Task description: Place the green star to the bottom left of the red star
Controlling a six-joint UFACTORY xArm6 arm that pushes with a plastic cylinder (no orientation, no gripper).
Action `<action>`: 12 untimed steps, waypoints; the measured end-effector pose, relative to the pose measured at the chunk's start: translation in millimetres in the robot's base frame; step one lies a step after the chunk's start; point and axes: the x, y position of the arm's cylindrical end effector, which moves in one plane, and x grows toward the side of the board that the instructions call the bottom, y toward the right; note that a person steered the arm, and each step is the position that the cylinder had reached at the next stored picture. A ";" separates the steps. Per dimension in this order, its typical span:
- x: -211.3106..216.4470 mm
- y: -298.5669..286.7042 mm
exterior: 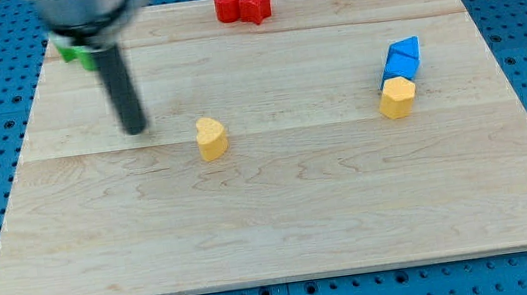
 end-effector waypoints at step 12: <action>25.7 139.6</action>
